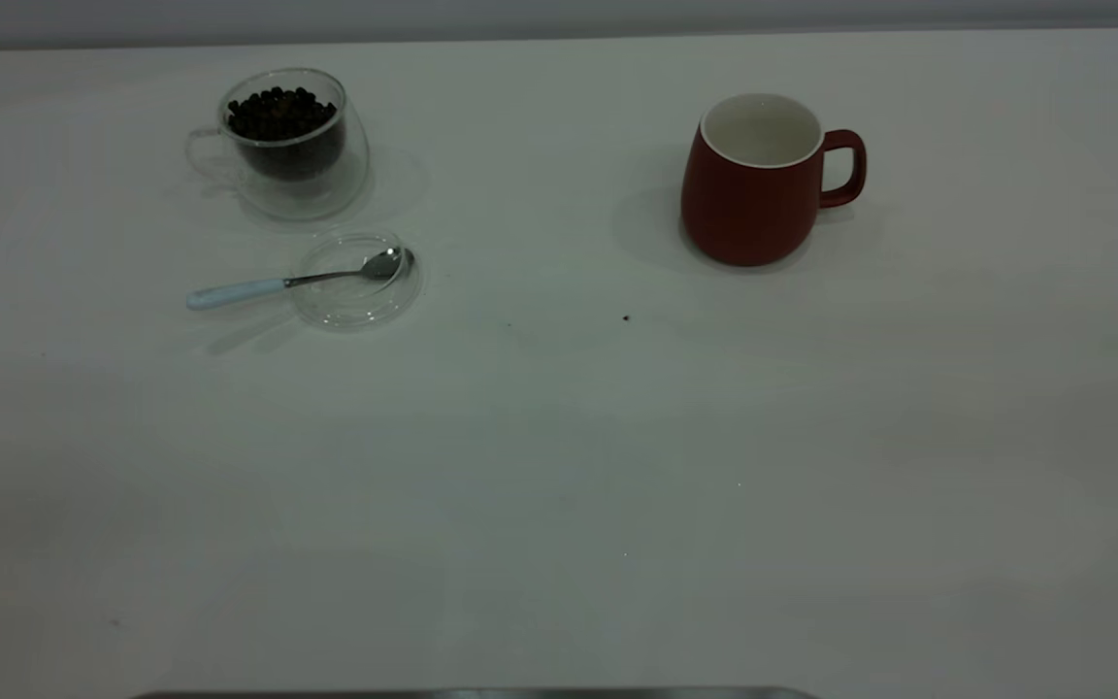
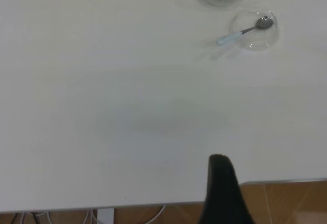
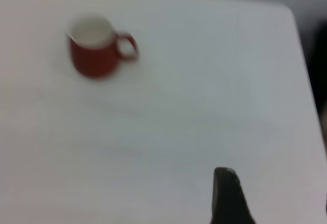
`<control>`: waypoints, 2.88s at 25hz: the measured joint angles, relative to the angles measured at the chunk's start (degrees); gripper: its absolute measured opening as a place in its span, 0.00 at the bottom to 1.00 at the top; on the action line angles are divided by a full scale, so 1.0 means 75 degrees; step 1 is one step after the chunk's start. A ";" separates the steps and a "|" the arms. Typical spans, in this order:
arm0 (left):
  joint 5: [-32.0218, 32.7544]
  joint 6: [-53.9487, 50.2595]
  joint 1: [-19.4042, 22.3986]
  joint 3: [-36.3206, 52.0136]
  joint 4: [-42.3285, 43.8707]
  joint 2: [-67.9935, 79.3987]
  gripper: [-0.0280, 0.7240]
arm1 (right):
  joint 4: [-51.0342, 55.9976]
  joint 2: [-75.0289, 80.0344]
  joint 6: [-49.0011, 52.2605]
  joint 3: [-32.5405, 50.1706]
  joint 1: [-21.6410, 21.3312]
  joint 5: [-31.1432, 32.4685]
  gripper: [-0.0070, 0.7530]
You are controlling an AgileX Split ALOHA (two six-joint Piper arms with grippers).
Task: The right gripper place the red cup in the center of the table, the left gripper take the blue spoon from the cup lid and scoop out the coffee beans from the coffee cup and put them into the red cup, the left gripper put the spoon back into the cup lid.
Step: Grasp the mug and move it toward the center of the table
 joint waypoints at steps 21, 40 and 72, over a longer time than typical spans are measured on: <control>0.0000 0.0000 0.0000 0.0000 0.0000 0.0000 0.78 | 0.6575 1.1316 -0.6564 -0.2655 0.0000 -0.3575 0.77; 0.0000 0.0000 0.0000 0.0000 0.0000 0.0000 0.78 | 0.7118 1.6785 -0.7129 -0.7055 0.0425 -0.3396 0.77; 0.0000 0.0000 0.0000 0.0000 0.0000 0.0000 0.78 | 0.7261 1.7825 -0.7371 -0.7816 0.2074 -0.3978 0.77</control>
